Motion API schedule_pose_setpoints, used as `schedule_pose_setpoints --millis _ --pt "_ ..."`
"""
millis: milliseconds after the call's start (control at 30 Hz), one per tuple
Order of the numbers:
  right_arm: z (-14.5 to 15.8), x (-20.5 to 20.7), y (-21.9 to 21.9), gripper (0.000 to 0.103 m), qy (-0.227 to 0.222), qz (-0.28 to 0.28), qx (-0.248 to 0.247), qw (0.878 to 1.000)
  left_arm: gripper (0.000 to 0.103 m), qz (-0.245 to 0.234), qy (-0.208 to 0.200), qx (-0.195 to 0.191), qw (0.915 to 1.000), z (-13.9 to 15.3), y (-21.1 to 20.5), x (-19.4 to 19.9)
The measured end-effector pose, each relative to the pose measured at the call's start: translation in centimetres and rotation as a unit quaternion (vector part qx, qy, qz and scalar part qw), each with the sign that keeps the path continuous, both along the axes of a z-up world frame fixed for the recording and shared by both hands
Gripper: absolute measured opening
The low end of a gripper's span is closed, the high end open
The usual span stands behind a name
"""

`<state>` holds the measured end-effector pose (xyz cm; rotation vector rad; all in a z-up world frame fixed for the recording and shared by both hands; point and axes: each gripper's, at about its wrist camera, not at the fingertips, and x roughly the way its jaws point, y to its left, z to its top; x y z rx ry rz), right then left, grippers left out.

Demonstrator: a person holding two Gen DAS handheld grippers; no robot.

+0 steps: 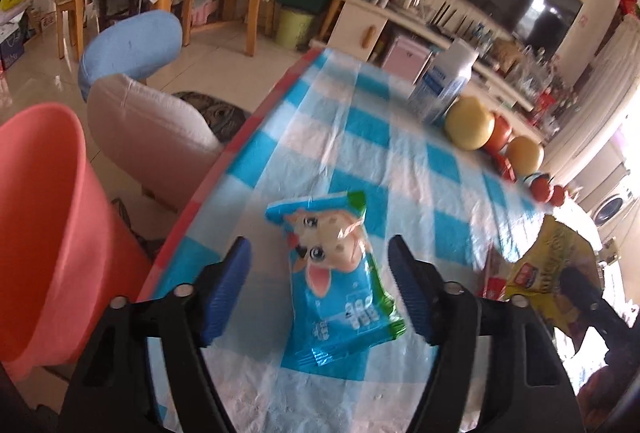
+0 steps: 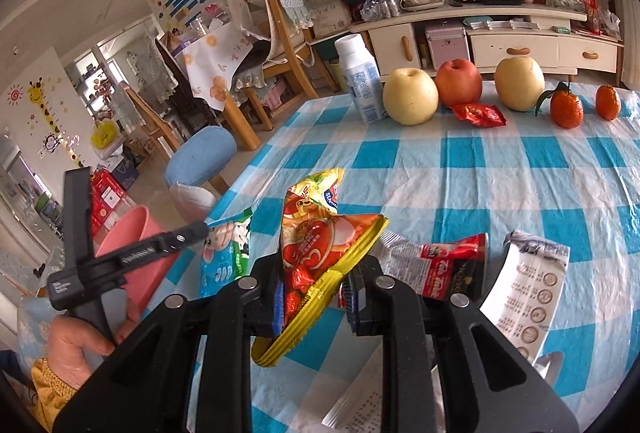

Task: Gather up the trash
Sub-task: 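Carry the blue packet and red-and-yellow bag to the pink bucket and release both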

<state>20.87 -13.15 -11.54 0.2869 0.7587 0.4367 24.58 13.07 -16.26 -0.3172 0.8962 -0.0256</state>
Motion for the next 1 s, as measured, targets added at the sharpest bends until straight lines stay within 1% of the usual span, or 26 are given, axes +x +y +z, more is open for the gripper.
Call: schedule_pose_setpoints --millis 133,233,267,300,333,400,467,567,667,733,867,1000 --pt "-0.3 -0.3 0.6 0.024 -0.003 0.010 -0.008 1.000 0.086 -0.001 0.019 0.016 0.9997 -1.4 -1.6 0.4" --pt "-0.6 -0.3 0.7 0.024 -0.001 0.015 -0.005 1.000 0.086 0.008 0.040 0.044 0.9982 -2.5 -2.5 1.2" --pt "-0.7 -0.2 0.6 0.024 0.001 0.016 -0.005 1.000 0.086 0.012 0.046 0.048 0.9977 -2.8 -2.5 1.5" --pt "-0.8 -0.2 0.6 0.024 0.002 0.017 -0.005 1.000 0.086 0.016 0.049 0.049 0.9975 -3.1 -2.5 1.7" --pt "-1.0 -0.2 0.5 0.024 0.004 0.018 -0.005 1.000 0.086 0.018 0.044 0.053 0.9975 -3.0 -2.6 1.9" --pt "-1.3 -0.1 0.3 0.024 0.009 0.019 -0.004 1.000 0.080 0.016 0.044 0.062 0.9970 -3.0 -2.9 2.1" --pt "-1.6 -0.1 0.3 0.024 0.013 0.019 -0.003 1.000 0.054 0.013 0.042 0.076 0.9961 -2.9 -3.2 2.2" --pt "-1.9 -0.1 0.3 0.024 0.018 0.020 -0.003 1.000 0.046 0.001 0.040 0.062 0.9973 -2.6 -3.2 2.1" --pt "-1.9 -0.1 0.7 0.024 0.019 0.023 -0.003 1.000 0.043 -0.006 0.037 0.050 0.9980 -2.2 -3.0 2.0" --pt "-1.7 -0.3 1.2 0.024 0.016 0.028 -0.006 0.999 0.042 -0.005 0.033 0.039 0.9987 -1.9 -2.6 1.8" --pt "-1.3 -0.5 2.6 0.024 0.015 0.041 -0.011 0.999 0.042 0.008 0.011 0.019 0.9997 -0.3 -1.3 1.3" --pt "-0.9 -0.8 4.2 0.024 0.013 0.054 -0.009 0.998 0.042 0.028 -0.016 0.010 0.9994 1.5 0.5 0.6"
